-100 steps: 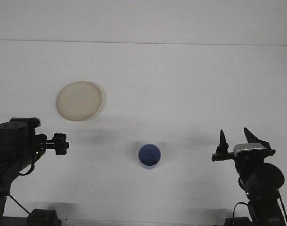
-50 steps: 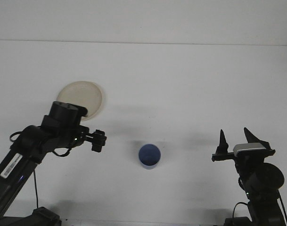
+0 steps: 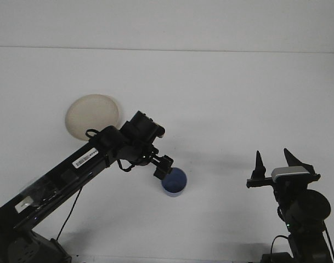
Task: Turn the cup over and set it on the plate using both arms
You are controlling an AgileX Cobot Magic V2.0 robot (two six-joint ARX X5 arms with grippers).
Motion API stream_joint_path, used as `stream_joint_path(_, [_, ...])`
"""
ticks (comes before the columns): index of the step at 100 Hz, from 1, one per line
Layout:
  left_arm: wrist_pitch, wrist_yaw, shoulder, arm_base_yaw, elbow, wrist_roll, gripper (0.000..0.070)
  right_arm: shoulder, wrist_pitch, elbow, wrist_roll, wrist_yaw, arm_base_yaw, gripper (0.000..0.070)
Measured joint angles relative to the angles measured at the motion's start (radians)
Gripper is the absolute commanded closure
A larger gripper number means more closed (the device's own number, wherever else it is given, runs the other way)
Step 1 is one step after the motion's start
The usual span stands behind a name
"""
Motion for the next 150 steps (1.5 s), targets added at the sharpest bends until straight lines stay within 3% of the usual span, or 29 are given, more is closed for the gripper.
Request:
stream_joint_path(53, [0.032, 0.000, 0.204, -0.053, 0.001, 0.004, 0.0213, 0.000, 0.000, 0.000, 0.000, 0.001, 0.000, 0.0180])
stream_joint_path(58, [0.032, 0.000, 0.219, -0.058, 0.001, 0.007, 0.0268, 0.000, 0.000, 0.000, 0.000, 0.001, 0.000, 0.0180])
stream_joint_path(74, [0.033, 0.000, 0.243, -0.072, 0.001, 0.012, 0.0573, 0.000, 0.000, 0.000, 0.000, 0.001, 0.000, 0.0179])
stream_joint_path(83, [0.039, 0.000, 0.243, -0.080, 0.001, 0.017, 0.0699, 0.000, 0.000, 0.000, 0.000, 0.001, 0.000, 0.0180])
stream_joint_path(115, [-0.051, -0.013, 0.243, -0.077, 0.071, 0.045, 0.0691, 0.000, 0.000, 0.000, -0.001, 0.002, 0.000, 0.0180])
stream_joint_path(150, [-0.180, -0.231, 0.243, 0.122, 0.361, 0.110, 0.0691, 0.000, 0.000, 0.000, -0.002, 0.026, 0.000, 0.0180])
